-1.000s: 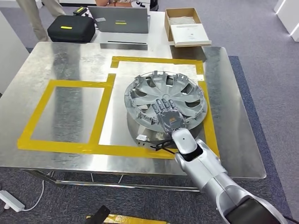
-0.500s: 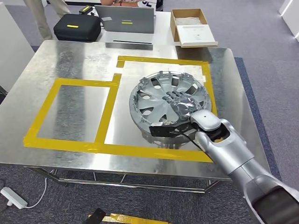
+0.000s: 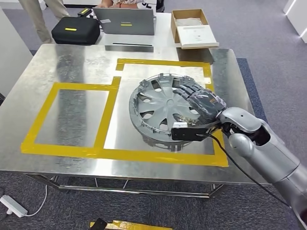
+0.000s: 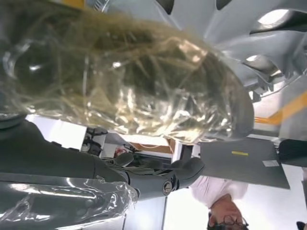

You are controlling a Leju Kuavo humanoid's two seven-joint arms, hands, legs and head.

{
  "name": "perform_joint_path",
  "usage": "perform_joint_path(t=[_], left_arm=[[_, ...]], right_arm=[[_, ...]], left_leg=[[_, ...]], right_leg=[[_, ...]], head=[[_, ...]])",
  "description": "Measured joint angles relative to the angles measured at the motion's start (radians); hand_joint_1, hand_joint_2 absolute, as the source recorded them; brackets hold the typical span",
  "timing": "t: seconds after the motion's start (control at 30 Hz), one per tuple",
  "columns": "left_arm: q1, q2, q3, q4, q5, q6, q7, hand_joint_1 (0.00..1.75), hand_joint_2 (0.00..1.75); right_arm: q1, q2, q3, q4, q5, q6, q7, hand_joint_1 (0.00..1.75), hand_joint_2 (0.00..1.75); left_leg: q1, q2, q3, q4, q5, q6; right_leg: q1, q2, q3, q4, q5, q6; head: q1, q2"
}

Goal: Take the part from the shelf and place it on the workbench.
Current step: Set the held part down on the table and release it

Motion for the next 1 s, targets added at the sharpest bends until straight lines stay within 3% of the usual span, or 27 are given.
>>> perform_joint_path(t=[0.07,0.13,0.17,0.23,0.3,0.33,0.37,0.43,0.5,0.6,0.63,0.67,0.77,0.8,0.83,0.87,0.93,1.0], left_arm=[[0.0,0.0,0.002,0.0,-0.001,0.002,0.0,0.0,0.0],[-0.001,-0.001,0.002,0.0,-0.004,0.012,0.001,0.0,0.0],[-0.003,-0.003,0.002,0.0,-0.006,0.024,0.004,0.0,0.0],[-0.003,-0.009,0.003,0.0,-0.012,0.058,0.019,0.0,0.0],[0.001,-0.016,0.003,0.0,-0.019,0.091,0.036,0.0,0.0],[0.002,-0.019,0.004,0.0,-0.022,0.102,0.041,0.0,0.0],[0.003,-0.023,0.004,0.0,-0.025,0.109,0.044,0.0,0.0],[0.002,-0.028,0.004,0.0,-0.028,0.114,0.047,0.0,0.0],[0.001,-0.03,0.004,0.0,-0.03,0.116,0.048,0.0,0.0],[0.0,-0.032,0.004,0.0,-0.032,0.12,0.053,0.0,0.0],[0.0,-0.032,0.004,0.0,-0.034,0.123,0.057,0.0,0.0],[-0.001,-0.033,0.004,0.0,-0.036,0.127,0.063,0.0,0.0],[-0.002,-0.035,0.004,0.0,-0.044,0.139,0.081,0.0,0.0],[-0.002,-0.036,0.004,0.0,-0.045,0.142,0.084,0.0,0.0],[-0.002,-0.036,0.004,0.0,-0.045,0.144,0.086,0.0,0.0],[-0.002,-0.037,0.004,0.0,-0.045,0.147,0.087,0.0,0.0],[-0.002,-0.037,0.004,0.0,-0.044,0.153,0.087,0.0,0.0],[-0.003,-0.037,0.004,0.0,-0.041,0.159,0.086,0.0,0.0]], right_arm=[[0.015,-0.011,-0.004,-0.019,0.006,-0.03,-0.004,0.0,0.0],[0.071,-0.009,-0.034,-0.05,0.048,-0.159,-0.011,0.0,0.0],[0.122,0.002,-0.067,-0.073,0.085,-0.266,-0.014,0.0,0.0],[0.258,0.058,-0.16,-0.134,0.161,-0.492,-0.03,0.0,0.0],[0.396,0.138,-0.25,-0.202,0.196,-0.654,-0.06,0.0,0.0],[0.45,0.174,-0.285,-0.235,0.198,-0.701,-0.072,0.0,0.0],[0.492,0.205,-0.316,-0.267,0.199,-0.729,-0.08,0.0,0.0],[0.545,0.251,-0.368,-0.319,0.202,-0.742,-0.082,0.0,0.0],[0.573,0.282,-0.405,-0.351,0.201,-0.737,-0.083,0.0,0.0],[0.61,0.318,-0.443,-0.384,0.18,-0.761,-0.118,0.0,0.0],[0.624,0.334,-0.457,-0.399,0.162,-0.788,-0.144,0.0,0.0],[0.639,0.353,-0.47,-0.417,0.142,-0.821,-0.172,0.0,0.0],[0.69,0.406,-0.499,-0.478,0.081,-0.899,-0.24,0.0,0.0],[0.709,0.419,-0.506,-0.499,0.062,-0.911,-0.26,0.0,0.0],[0.728,0.431,-0.512,-0.518,0.044,-0.918,-0.28,0.0,0.0],[0.748,0.443,-0.519,-0.537,0.029,-0.924,-0.303,0.0,0.0],[0.788,0.471,-0.538,-0.576,0.008,-0.929,-0.356,0.0,0.0],[0.826,0.5,-0.559,-0.607,-0.003,-0.932,-0.404,0.0,0.0]], left_leg=[[0.0,0.0,0.002,-0.01,-0.004,0.009],[0.004,-0.001,0.006,-0.018,0.001,0.021],[0.006,-0.004,0.008,-0.021,0.003,0.027],[0.007,-0.009,0.01,-0.022,0.002,0.033],[0.007,-0.013,0.01,-0.022,0.0,0.033],[0.006,-0.013,0.011,-0.022,-0.001,0.032],[0.006,-0.013,0.013,-0.022,-0.003,0.03],[0.004,-0.013,0.017,-0.021,-0.007,0.023],[0.001,-0.011,0.02,-0.021,-0.009,0.013],[0.002,-0.008,0.022,-0.02,-0.012,-0.004],[0.003,-0.007,0.017,-0.006,-0.025,-0.01],[0.003,-0.005,0.005,0.026,-0.05,-0.015],[0.005,-0.002,-0.069,0.206,-0.147,-0.024],[0.005,-0.002,-0.083,0.243,-0.157,-0.025],[0.005,-0.001,-0.081,0.247,-0.149,-0.024],[0.005,-0.001,-0.061,0.211,-0.123,-0.022],[0.004,-0.001,0.011,0.077,-0.059,-0.015],[0.001,-0.002,0.058,-0.018,-0.031,-0.007]], right_leg=[[0.0,0.001,-0.004,-0.001,0.002,0.01],[-0.001,-0.001,-0.015,0.02,-0.016,0.019],[-0.002,-0.001,-0.032,0.058,-0.039,0.024],[-0.004,-0.002,-0.092,0.187,-0.102,0.031],[-0.006,-0.002,-0.138,0.274,-0.128,0.034],[-0.007,-0.003,-0.135,0.265,-0.113,0.034],[-0.008,-0.004,-0.111,0.215,-0.083,0.032],[-0.007,-0.007,-0.034,0.075,-0.026,0.026],[-0.004,-0.008,0.01,0.001,-0.01,0.017],[-0.003,-0.005,0.014,-0.006,-0.007,0.002],[-0.005,-0.006,0.015,-0.009,-0.004,-0.004],[-0.007,-0.007,0.017,-0.012,-0.001,-0.01],[-0.007,-0.009,0.018,-0.013,0.0,-0.017],[-0.007,-0.009,0.018,-0.012,0.0,-0.017],[-0.007,-0.008,0.018,-0.012,0.0,-0.017],[-0.006,-0.007,0.018,-0.012,0.0,-0.017],[-0.005,-0.006,0.019,-0.01,-0.001,-0.015],[-0.001,-0.004,0.017,-0.008,0.0,-0.009]], head=[[0.0,0.0],[0.001,0.0],[0.004,0.0],[0.007,0.0],[0.007,0.0],[0.007,0.0],[0.007,0.0],[0.008,0.0],[0.006,0.0],[0.006,0.0],[0.005,0.0],[0.003,0.0],[0.002,0.0],[0.002,0.0],[0.002,0.0],[0.002,0.0],[0.002,0.0],[0.003,0.0]])
